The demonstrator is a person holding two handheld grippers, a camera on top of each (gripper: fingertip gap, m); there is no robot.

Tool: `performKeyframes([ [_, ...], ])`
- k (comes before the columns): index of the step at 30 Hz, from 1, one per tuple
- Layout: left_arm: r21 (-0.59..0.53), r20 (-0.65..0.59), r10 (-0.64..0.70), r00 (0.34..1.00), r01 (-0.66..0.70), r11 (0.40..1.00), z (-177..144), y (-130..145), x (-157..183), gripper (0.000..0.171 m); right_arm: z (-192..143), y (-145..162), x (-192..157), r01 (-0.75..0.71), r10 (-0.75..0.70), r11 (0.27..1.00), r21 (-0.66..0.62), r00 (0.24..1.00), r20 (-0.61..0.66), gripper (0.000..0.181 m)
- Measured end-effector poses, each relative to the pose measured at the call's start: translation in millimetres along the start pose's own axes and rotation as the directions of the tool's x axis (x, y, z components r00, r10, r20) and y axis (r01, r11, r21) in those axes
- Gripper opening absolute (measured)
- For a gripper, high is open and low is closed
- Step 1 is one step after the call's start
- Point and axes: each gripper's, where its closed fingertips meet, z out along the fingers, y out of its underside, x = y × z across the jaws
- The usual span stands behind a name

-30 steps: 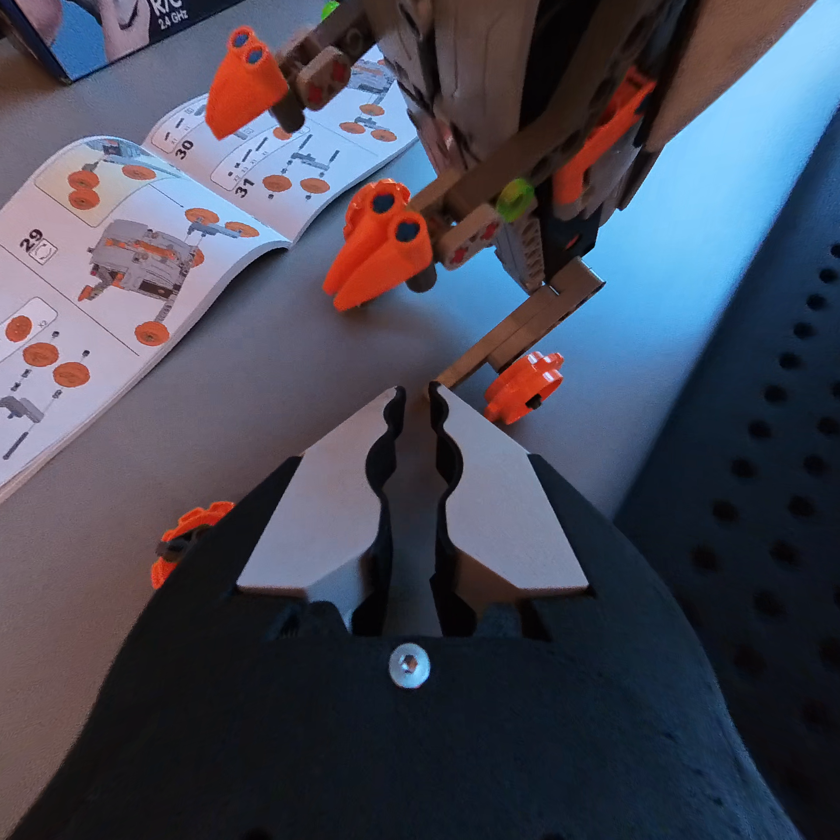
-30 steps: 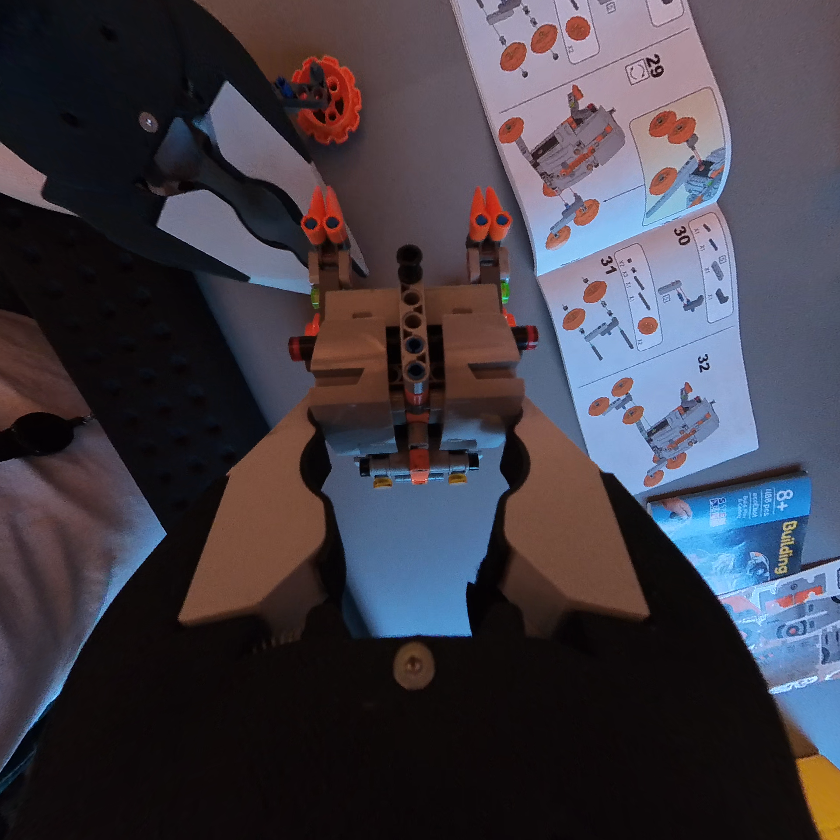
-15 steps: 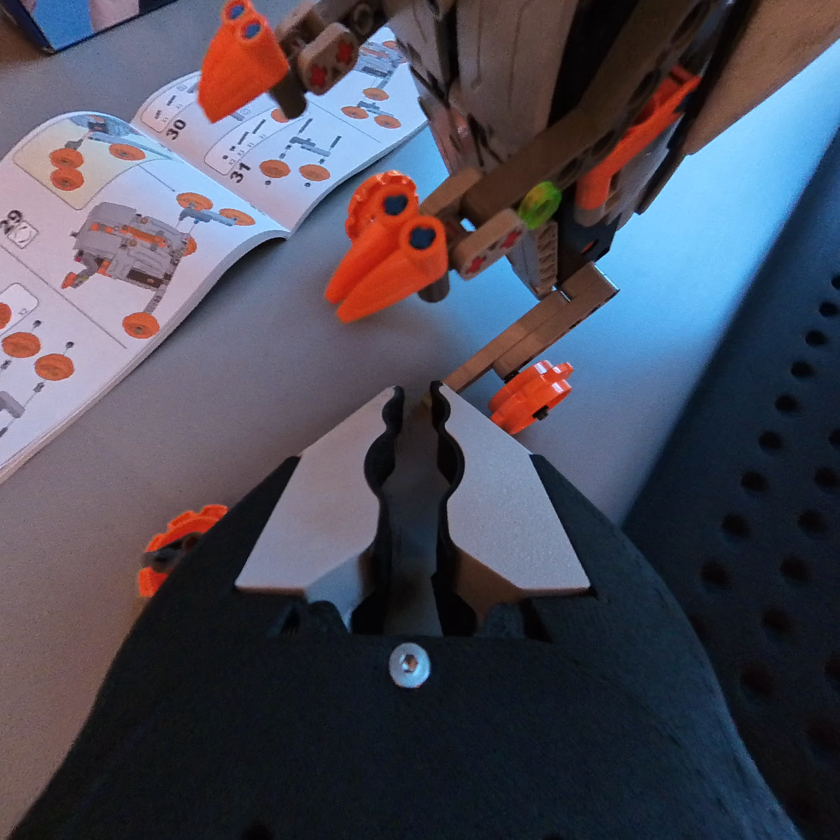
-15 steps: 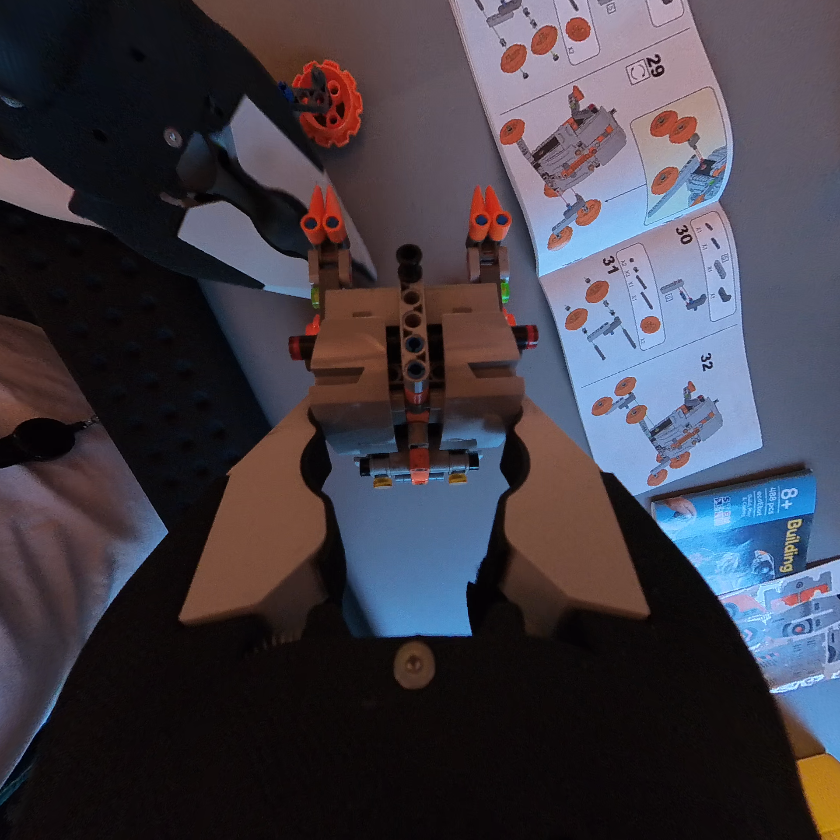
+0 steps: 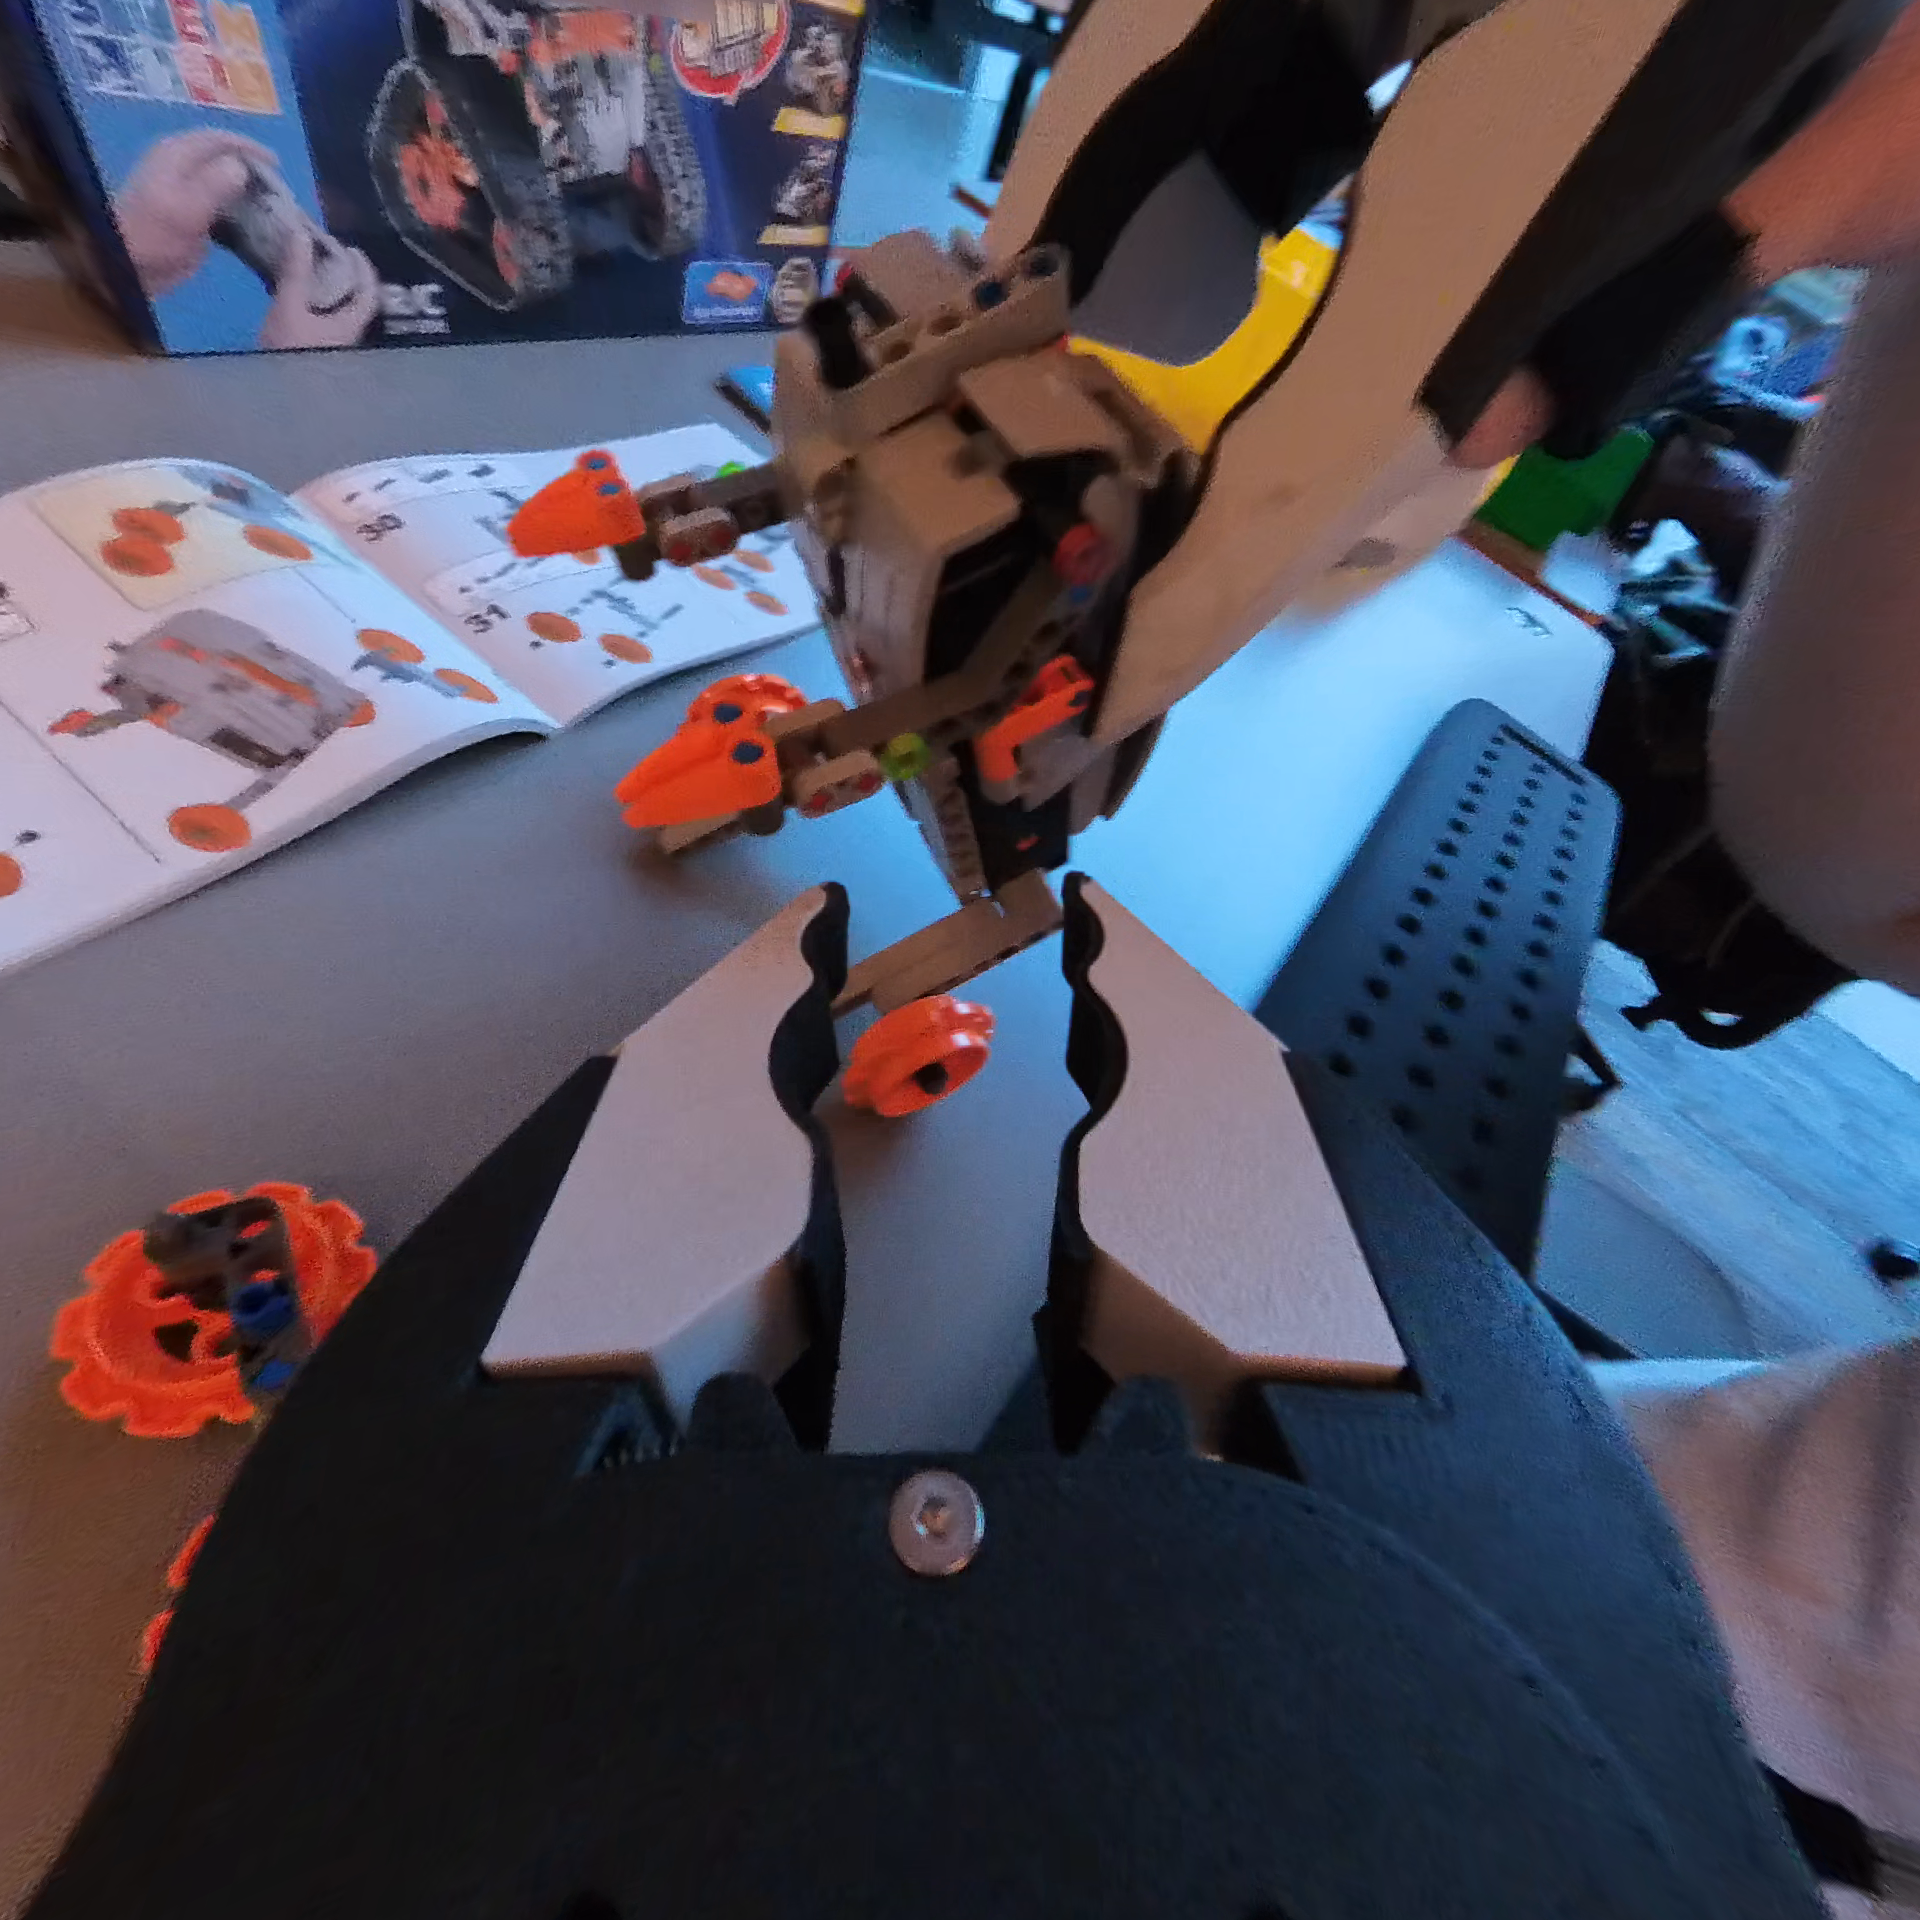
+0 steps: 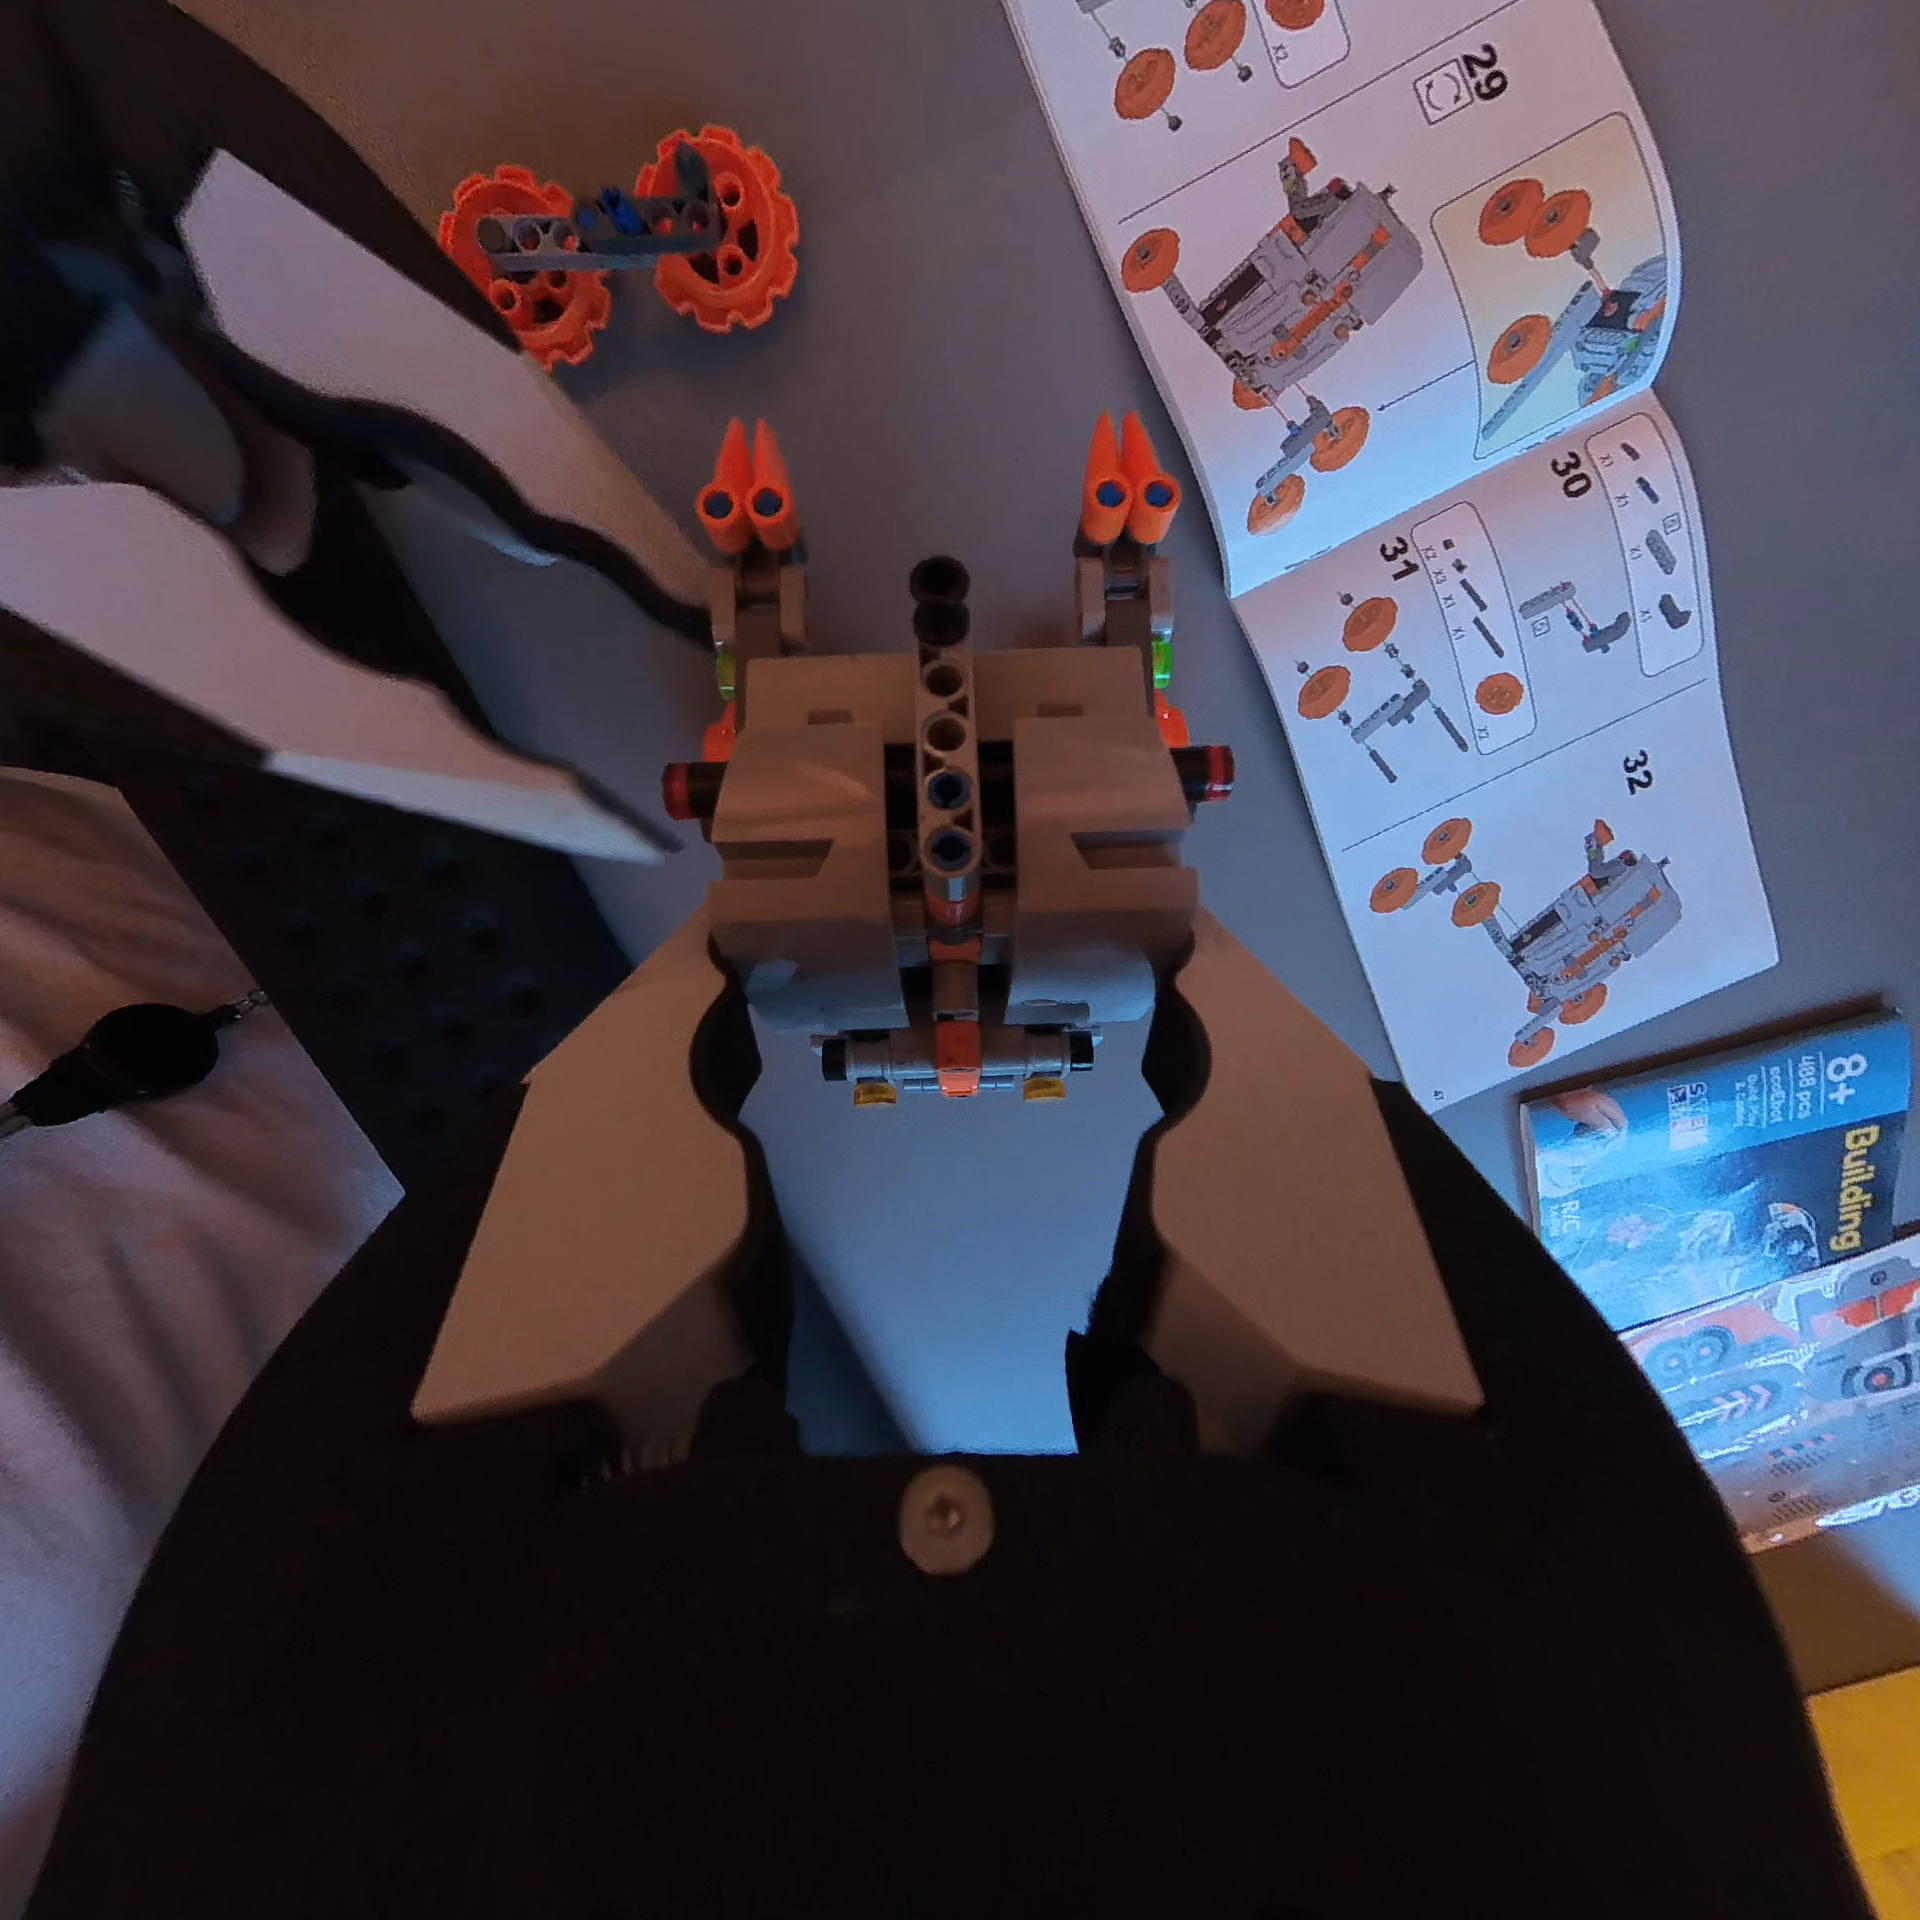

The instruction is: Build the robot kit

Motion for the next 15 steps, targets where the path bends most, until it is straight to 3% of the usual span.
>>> performKeyframes([
  [4, 0.055, 0.049, -0.018, 0.999, 0.015, 0.998, -3, -5, -10, 0.031, 0, 0, 0, 0.000, 0.000, 1.000, 0.006, 1.000, -0.002, 0.075],
  [8, -0.044, 0.040, -0.010, 0.999, 0.011, 0.999, 1, 7, -11, 0.033, 0, 0, 0, -0.006, 0.006, 0.999, 0.032, 1.000, -0.003, 0.075],
  [15, -0.075, 0.096, -0.030, 0.995, 0.038, 0.997, -29, 21, -21, 0.029, 4, 7, -2, -0.047, 0.052, 0.973, 0.226, 0.999, -0.012, 0.075],
])
